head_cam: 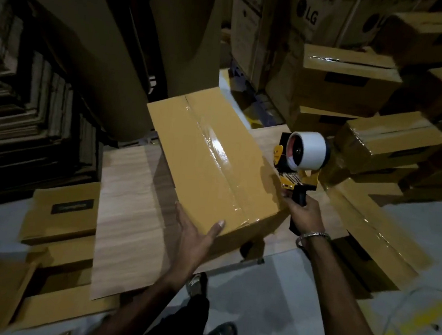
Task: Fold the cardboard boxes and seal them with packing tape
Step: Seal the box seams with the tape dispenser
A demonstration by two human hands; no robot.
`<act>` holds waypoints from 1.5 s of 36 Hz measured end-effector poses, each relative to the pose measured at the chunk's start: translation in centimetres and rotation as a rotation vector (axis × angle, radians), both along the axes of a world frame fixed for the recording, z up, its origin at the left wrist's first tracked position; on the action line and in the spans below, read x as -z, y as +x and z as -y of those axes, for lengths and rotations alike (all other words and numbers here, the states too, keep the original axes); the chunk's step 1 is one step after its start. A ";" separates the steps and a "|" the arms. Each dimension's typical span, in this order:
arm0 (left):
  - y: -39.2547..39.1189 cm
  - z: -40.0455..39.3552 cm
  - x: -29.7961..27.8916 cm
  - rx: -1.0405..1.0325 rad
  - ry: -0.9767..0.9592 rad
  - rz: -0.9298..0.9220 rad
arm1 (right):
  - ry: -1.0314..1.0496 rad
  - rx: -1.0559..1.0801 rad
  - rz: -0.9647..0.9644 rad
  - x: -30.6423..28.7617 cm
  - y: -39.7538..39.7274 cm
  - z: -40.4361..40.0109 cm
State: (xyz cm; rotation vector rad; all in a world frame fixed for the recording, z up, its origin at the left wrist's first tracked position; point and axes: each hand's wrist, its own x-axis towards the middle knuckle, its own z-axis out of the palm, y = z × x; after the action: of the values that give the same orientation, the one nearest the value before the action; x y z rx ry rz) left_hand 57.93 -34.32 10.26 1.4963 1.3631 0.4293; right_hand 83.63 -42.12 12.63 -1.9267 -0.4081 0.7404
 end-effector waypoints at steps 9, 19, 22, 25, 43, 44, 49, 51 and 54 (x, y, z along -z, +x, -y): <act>-1.9 -5.8 1.4 0.180 -0.047 0.111 | 0.019 0.100 -0.039 -1.1 -3.0 4.1; 0.1 -18.9 -1.8 0.681 -0.212 -0.086 | 0.138 0.234 -0.337 -1.3 -13.2 7.7; 1.3 -22.5 -2.9 0.797 -0.199 -0.164 | 0.166 0.201 -0.449 -1.3 -16.2 6.6; 2.5 -24.8 -3.9 0.892 -0.163 -0.241 | 0.181 0.160 -0.468 -1.9 -17.5 5.7; -0.6 -13.7 -7.7 0.440 -1.078 0.576 | 0.123 -0.106 -0.416 -7.1 -16.5 0.4; -0.9 -13.8 -7.7 0.430 -1.100 0.607 | 0.110 -0.136 -0.415 -7.0 -16.6 -0.1; -2.2 -15.2 -6.5 0.345 -1.167 0.688 | 0.101 -0.246 -0.465 -6.6 -16.8 -1.8; -2.8 -15.5 -5.2 0.283 -1.259 0.793 | 0.100 -0.274 -0.508 -6.3 -16.9 -2.0; -3.6 -15.4 -4.0 0.174 -1.358 0.911 | 0.110 -0.299 -0.574 -6.1 -17.0 -2.2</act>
State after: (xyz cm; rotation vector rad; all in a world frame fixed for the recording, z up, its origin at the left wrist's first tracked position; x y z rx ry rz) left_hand 54.29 -18.95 14.26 0.1731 0.4805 -0.0175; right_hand 66.60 -39.88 18.68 -1.4783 -0.3674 1.3861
